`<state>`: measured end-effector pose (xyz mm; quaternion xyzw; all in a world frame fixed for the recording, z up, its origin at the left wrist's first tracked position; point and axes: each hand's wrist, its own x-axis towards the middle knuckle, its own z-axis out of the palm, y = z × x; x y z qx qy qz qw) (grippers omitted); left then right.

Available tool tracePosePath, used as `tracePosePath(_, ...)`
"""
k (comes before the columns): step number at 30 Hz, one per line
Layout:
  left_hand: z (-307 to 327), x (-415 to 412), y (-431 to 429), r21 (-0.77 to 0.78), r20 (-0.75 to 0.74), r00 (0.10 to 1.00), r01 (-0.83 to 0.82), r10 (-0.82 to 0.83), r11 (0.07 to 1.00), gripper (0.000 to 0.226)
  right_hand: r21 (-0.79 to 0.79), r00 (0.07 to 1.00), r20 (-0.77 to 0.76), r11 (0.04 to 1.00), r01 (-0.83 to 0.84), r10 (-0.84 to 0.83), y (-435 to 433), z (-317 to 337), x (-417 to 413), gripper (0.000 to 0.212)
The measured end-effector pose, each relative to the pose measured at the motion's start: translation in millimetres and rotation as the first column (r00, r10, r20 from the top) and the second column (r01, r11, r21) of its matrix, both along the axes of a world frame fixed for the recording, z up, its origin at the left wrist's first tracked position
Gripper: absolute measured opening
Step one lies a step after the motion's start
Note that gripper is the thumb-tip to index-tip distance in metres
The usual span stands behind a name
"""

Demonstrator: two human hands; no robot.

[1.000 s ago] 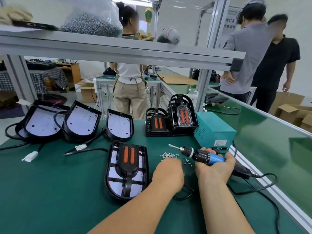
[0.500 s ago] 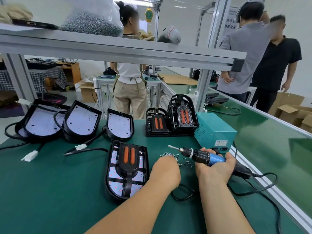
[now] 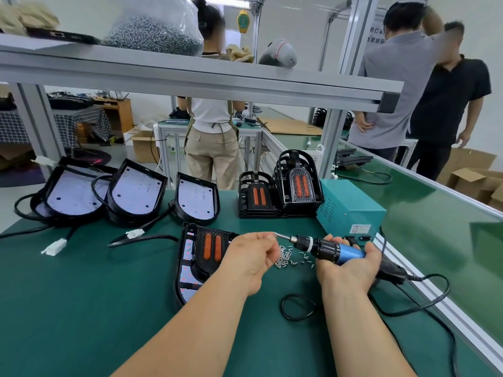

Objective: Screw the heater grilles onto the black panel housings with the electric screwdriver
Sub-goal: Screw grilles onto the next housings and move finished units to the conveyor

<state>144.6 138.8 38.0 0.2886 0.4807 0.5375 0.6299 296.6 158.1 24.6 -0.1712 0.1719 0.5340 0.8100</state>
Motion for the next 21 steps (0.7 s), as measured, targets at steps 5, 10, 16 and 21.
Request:
tracePosePath(5,-0.2,-5.1,-0.7,0.034,0.067,0.998,-0.006,0.004,0.999,0.016,0.005,1.0,0.019,1.0,-0.009,0.009,2.2,-1.1,-1.5,0.024)
tracePosePath(10,-0.7,-5.8,-0.3,0.071,0.042,0.999,-0.014,0.011,0.997,0.021,0.014,0.999,0.034,1.0,-0.012,0.012,3.6,-2.9,-1.4,0.025)
tracePosePath(16,-1.6,-8.3,0.1,0.08,0.046,0.998,-0.037,0.033,0.996,0.021,0.02,0.999,0.051,1.0,-0.017,0.016,3.4,-2.4,-1.7,0.025)
tracePosePath(21,-2.7,-8.1,2.1,0.101,0.0,0.999,-0.038,0.038,0.994,0.022,0.032,0.998,0.065,0.999,-0.015,0.013,2.4,-2.4,-1.8,0.024)
